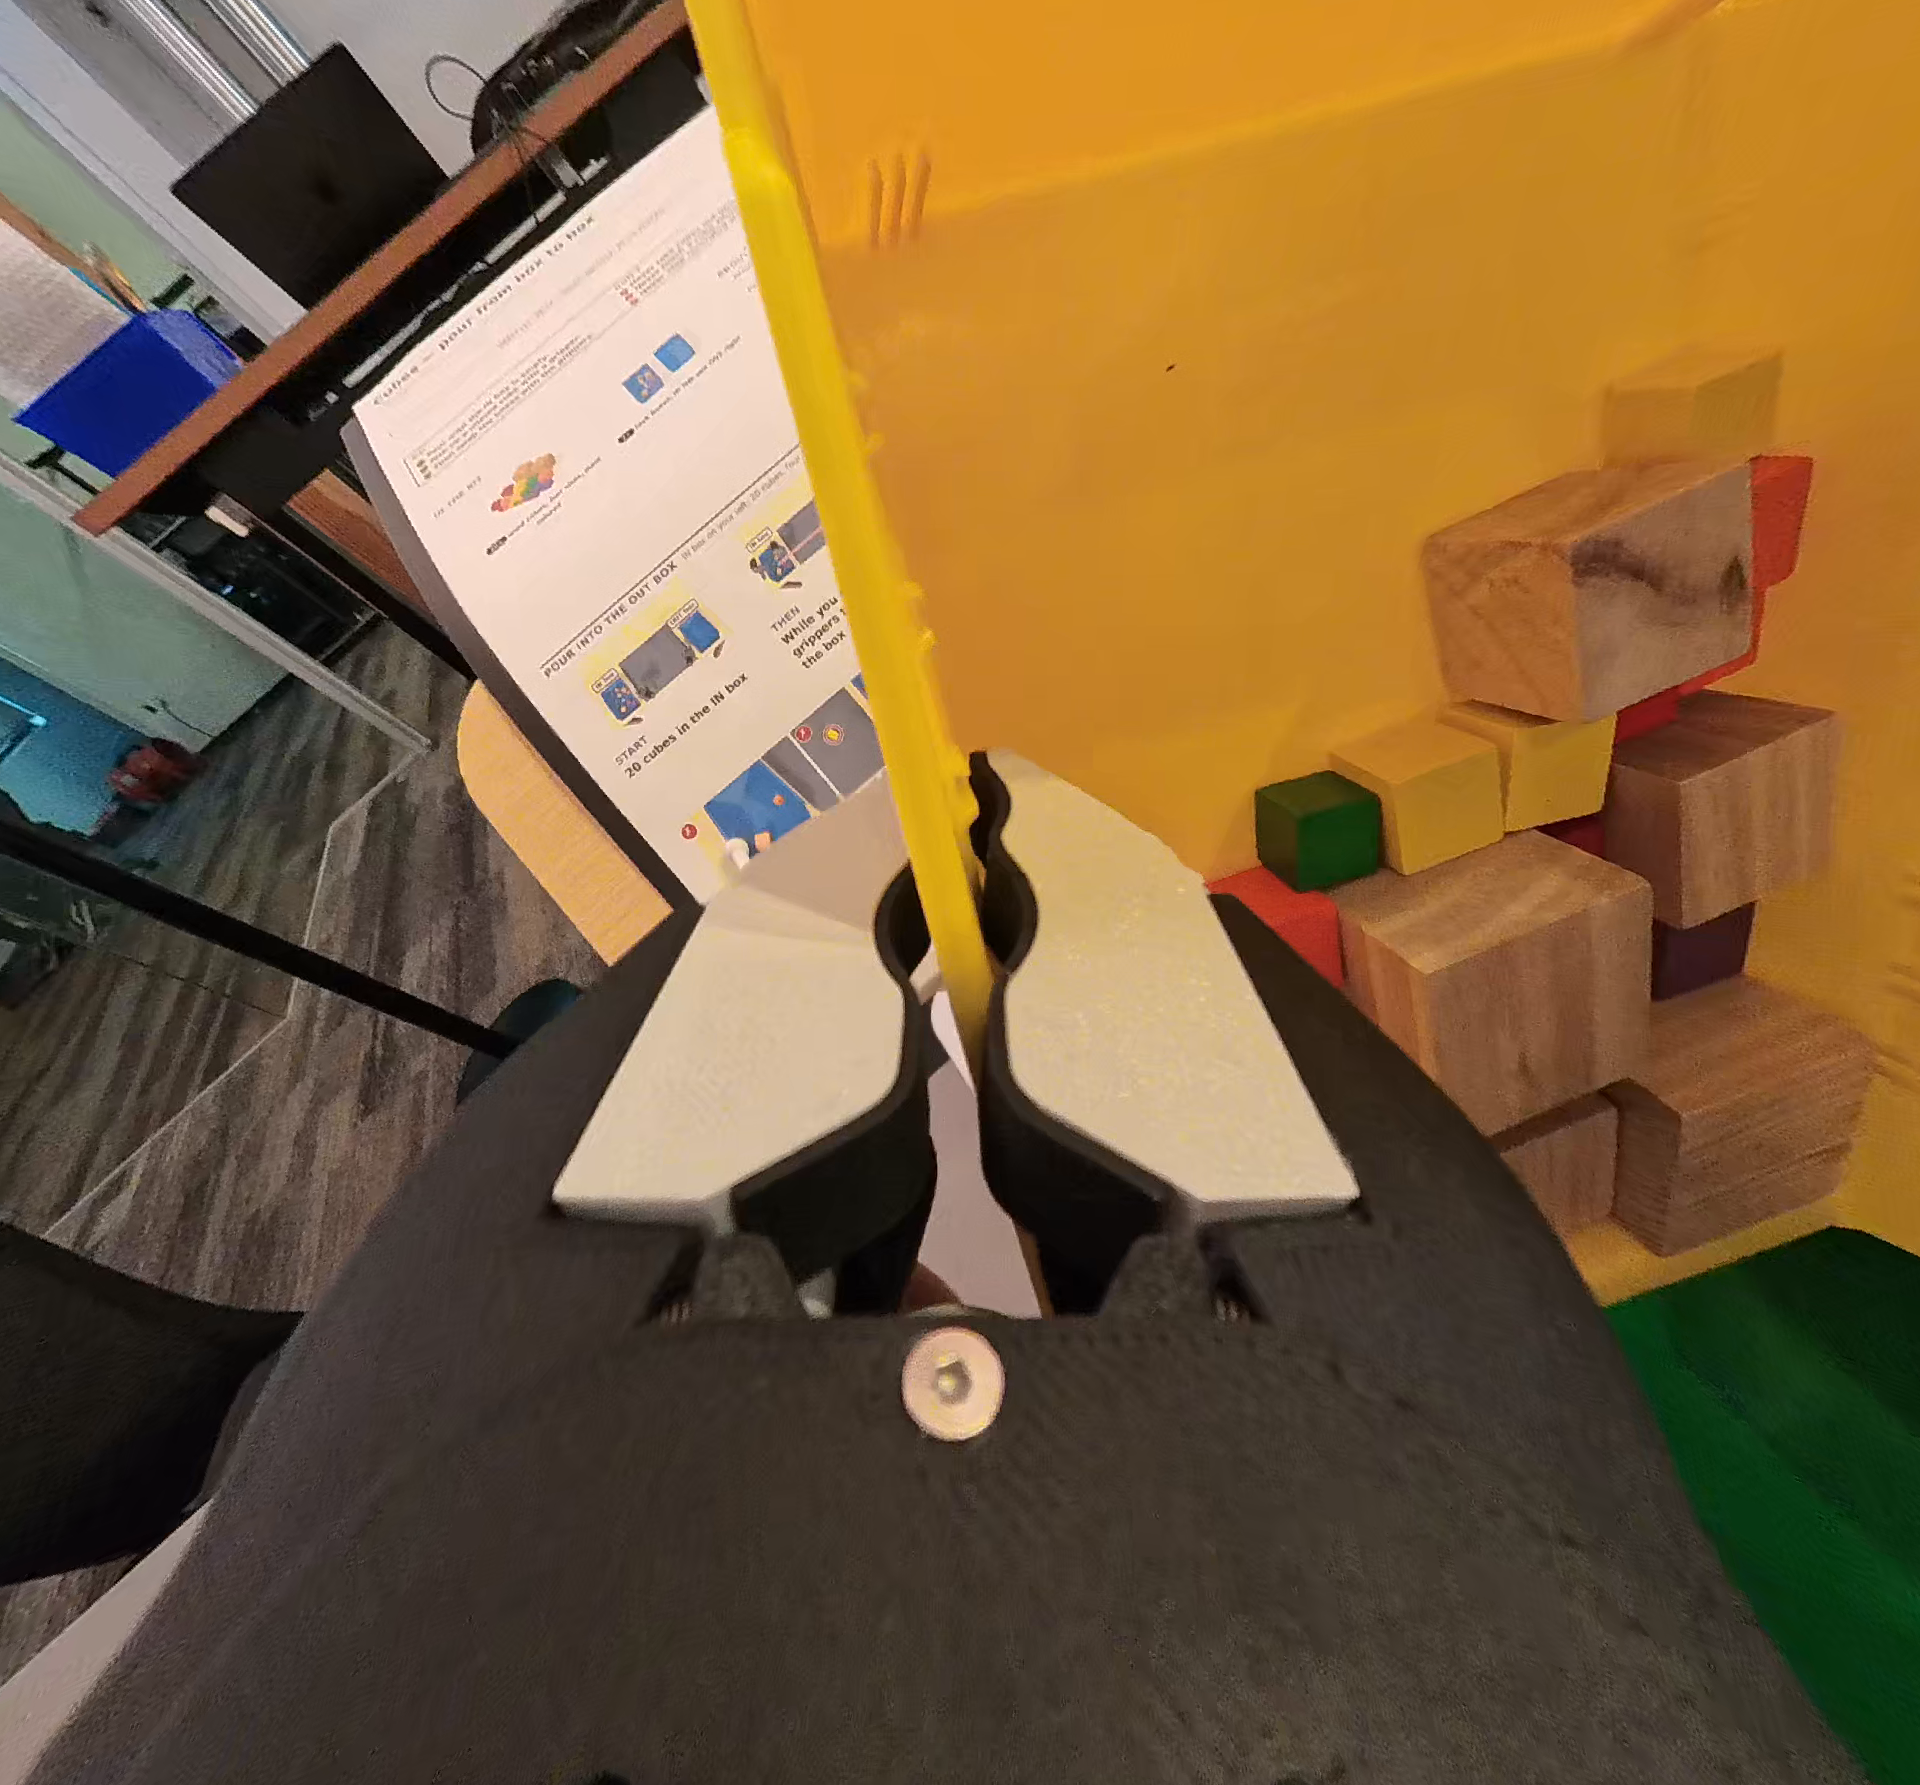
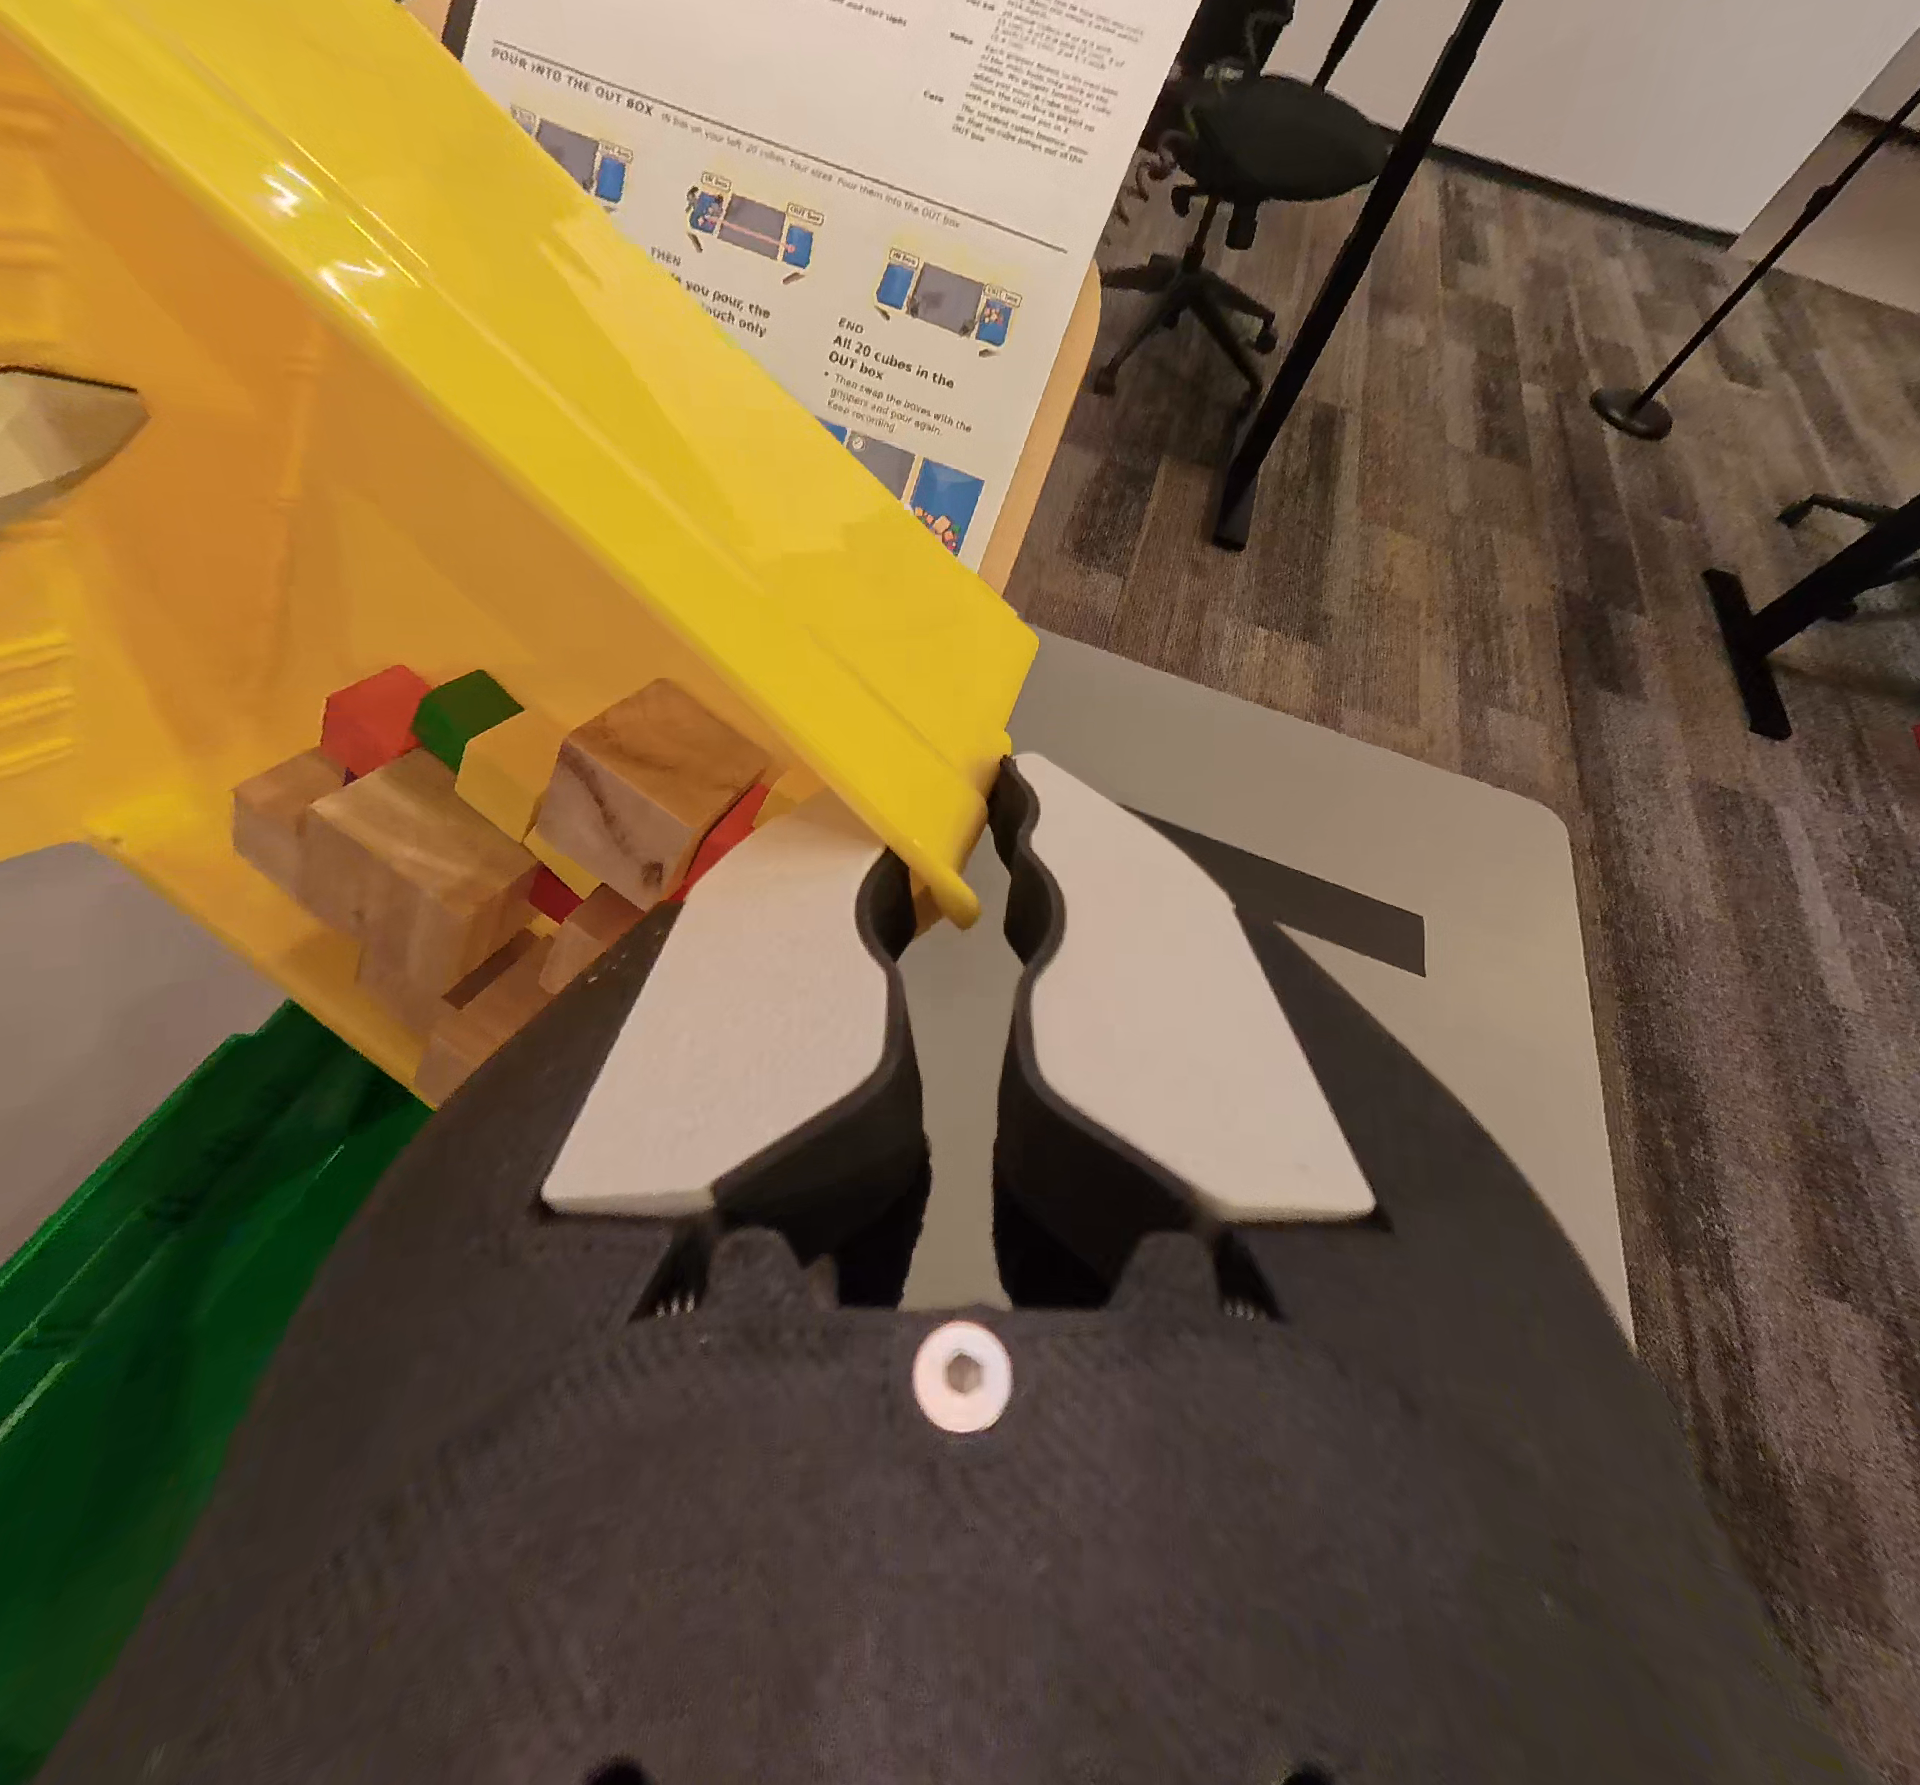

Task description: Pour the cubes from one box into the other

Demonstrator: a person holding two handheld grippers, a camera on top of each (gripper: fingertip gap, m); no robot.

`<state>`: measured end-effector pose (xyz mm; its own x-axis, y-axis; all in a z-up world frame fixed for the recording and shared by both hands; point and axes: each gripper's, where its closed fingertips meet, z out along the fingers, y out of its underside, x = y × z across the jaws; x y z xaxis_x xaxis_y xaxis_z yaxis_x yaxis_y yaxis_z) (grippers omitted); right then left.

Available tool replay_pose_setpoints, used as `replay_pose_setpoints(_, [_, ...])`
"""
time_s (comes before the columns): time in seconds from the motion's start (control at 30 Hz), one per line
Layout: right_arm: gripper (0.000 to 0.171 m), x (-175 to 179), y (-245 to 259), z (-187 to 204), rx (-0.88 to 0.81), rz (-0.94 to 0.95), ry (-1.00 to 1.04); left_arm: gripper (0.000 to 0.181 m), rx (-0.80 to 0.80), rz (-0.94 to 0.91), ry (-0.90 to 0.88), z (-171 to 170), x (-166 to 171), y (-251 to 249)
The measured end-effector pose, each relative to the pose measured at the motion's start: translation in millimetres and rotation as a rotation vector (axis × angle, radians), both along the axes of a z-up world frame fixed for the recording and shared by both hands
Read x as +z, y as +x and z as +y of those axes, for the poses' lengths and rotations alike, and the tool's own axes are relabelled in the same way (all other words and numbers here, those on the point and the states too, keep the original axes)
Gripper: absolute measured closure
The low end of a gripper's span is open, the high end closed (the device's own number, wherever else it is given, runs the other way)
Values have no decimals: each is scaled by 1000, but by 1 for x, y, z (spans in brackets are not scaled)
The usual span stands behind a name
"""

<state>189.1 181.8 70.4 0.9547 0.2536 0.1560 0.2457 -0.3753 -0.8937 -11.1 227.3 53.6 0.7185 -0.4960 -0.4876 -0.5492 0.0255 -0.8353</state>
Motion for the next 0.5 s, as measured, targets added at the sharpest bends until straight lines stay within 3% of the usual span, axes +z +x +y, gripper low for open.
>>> replay_pose_setpoints(0.5, [164, 14, 1, -12, 8, 46, 151, 178, -15, -95, 117, -8, 6, 5])
